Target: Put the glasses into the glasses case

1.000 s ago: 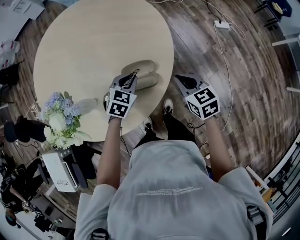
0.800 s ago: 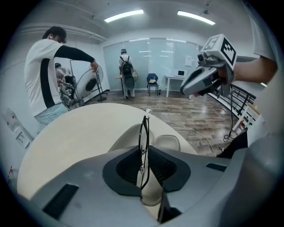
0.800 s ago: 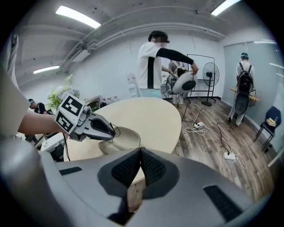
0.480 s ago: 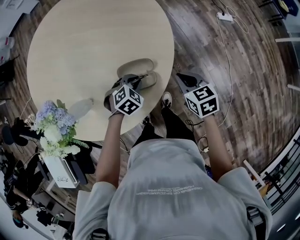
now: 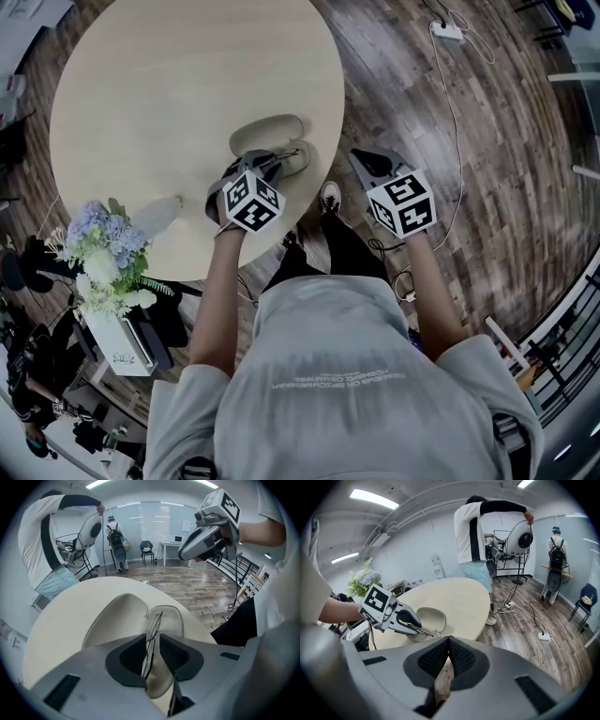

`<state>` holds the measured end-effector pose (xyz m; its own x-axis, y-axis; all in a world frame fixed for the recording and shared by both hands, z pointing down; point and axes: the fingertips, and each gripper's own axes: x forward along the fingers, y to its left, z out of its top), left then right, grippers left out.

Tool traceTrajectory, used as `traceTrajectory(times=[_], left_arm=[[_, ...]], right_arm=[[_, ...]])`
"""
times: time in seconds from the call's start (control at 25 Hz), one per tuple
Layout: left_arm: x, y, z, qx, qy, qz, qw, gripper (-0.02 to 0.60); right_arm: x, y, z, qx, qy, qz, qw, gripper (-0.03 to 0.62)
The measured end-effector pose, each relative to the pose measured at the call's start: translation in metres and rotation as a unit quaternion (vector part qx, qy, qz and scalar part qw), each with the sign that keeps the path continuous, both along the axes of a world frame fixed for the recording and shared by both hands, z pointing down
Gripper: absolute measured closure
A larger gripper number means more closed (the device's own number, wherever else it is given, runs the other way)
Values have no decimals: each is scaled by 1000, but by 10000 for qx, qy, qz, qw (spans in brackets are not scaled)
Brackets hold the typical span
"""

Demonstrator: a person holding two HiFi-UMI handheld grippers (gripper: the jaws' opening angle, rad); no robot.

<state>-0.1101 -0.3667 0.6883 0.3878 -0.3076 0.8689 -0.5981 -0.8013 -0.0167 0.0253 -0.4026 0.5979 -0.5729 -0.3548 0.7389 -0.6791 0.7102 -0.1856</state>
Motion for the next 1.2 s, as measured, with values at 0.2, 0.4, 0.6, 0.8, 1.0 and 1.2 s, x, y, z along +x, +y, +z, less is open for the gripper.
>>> traceTrajectory(times=[0.2, 0.4, 0.6, 0.8, 1.0, 1.2], left_arm=[[1, 10, 3, -202, 76, -10, 9998, 489], [-2, 12, -4, -77, 186, -159, 9997, 490], [-15, 1, -34, 620, 388, -610, 9955, 495], [-30, 3, -59, 939, 795, -1173, 9855, 501], [-40, 15, -85, 1271, 1246, -1559, 9716, 532], [-42, 37, -126, 1675, 1527, -1646, 9600, 557]], right_arm=[[3, 9, 1, -38, 20, 45, 10000, 592], [5, 18, 1, -41, 52, 73, 10000, 592], [6, 23, -9, 78, 48, 144, 9999, 592], [6, 34, -24, 307, 34, 248, 9992, 592], [7, 54, -47, 649, 31, 371, 9972, 592], [12, 76, -78, 1124, 48, 482, 9925, 592]])
